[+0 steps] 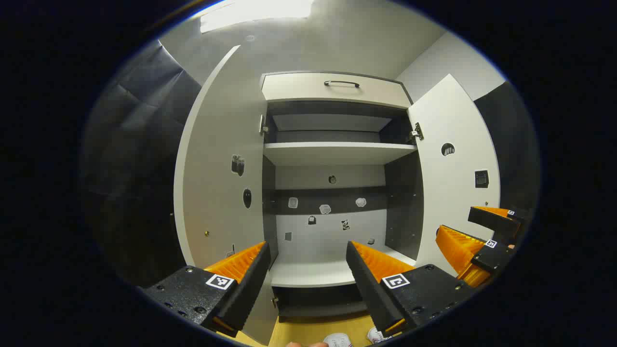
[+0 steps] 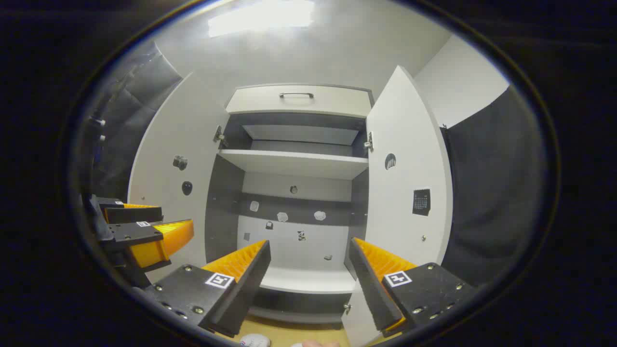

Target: Grab one shoe with the right hand and put it into the shoe cabinet, grab the other shoe with the left hand and put it into the shoe cabinet; then close the right door with the right hand and the left door with the left hand.

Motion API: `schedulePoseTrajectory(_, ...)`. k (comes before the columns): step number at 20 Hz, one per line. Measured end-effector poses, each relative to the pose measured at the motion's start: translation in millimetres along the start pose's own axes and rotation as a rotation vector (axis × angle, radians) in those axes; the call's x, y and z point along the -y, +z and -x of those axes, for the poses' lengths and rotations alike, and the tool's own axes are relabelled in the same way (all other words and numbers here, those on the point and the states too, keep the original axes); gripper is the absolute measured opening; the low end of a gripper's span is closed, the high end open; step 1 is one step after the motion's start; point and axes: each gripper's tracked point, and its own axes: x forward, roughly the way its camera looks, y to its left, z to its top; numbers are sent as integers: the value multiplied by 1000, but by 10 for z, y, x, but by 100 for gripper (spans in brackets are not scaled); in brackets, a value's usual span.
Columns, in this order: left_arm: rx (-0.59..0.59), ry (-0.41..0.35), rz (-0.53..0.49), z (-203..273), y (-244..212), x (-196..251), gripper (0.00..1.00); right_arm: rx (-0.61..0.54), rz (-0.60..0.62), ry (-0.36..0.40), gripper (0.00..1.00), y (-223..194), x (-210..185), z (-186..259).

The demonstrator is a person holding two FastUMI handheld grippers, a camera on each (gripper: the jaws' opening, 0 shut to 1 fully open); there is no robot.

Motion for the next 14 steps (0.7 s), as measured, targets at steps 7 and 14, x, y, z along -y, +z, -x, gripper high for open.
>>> schedulePoseTrajectory(7,-5,-5,-1,-47,-18,8,96,-36,-17,-17,98,-100,43,-41)
schedulePoseTrajectory(14,-11,18,1,-60,-45,-95,96,-89,-10,-27,98,-298,59,-81)
